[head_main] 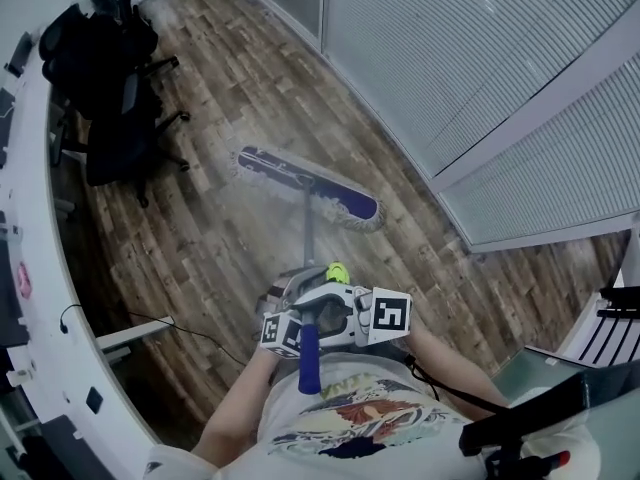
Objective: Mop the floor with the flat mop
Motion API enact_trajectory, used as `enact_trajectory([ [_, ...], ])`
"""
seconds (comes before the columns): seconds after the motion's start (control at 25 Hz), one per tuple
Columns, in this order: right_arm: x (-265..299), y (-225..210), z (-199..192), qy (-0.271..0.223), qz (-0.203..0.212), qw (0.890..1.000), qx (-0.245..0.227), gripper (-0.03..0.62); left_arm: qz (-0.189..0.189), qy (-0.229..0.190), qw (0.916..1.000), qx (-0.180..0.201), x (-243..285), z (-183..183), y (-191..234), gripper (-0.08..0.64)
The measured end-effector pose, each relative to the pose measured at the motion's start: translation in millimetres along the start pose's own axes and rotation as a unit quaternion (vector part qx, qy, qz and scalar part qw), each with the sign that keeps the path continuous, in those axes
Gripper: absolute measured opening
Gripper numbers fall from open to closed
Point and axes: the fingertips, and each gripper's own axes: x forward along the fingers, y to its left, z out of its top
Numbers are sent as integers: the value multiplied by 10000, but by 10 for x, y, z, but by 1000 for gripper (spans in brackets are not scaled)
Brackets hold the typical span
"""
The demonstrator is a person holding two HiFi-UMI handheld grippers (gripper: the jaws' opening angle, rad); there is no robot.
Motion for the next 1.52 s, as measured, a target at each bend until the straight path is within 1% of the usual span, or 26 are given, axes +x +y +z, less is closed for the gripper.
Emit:
enact_trajectory([
  [0.12,-281,-501,133,33,38,10000,83,248,-5,73,10000,-3,380,85,440,95],
  [0.2,-450,-833,234,13,57,10000,47,249,-31,125,9999,6,616,127,727,95],
  [0.28,-590,-1173,367,-119,78,9999,-22,249,-13,143,9999,12,834,161,1039,95],
  [0.4,-765,-1667,552,-298,94,9995,-4,249,43,154,9999,25,1127,217,1514,94],
  [0.56,-973,-2119,671,-358,31,9993,-43,249,-83,196,9997,112,1433,262,1885,94],
  [0.68,-1106,-2534,761,-359,-68,9993,-54,249,-125,136,9997,187,1683,265,2231,94],
  [0.84,-1153,-3236,871,-421,-79,9990,-160,249,-266,62,9994,234,1994,104,2832,94],
  [1.04,-1097,-4240,1118,-486,-394,9979,139,252,-450,58,9985,302,2284,-60,3756,95],
  [1.28,-1022,-5381,1461,-671,-655,9955,132,252,-581,-69,9977,342,2574,-187,4860,93],
  [1.4,-1016,-5789,1559,-747,-790,9940,116,252,-549,-122,9981,244,2691,-196,5263,92],
  [1.52,-965,-5982,1612,-712,-776,9944,81,252,-549,-77,9983,197,2712,-236,5459,93],
])
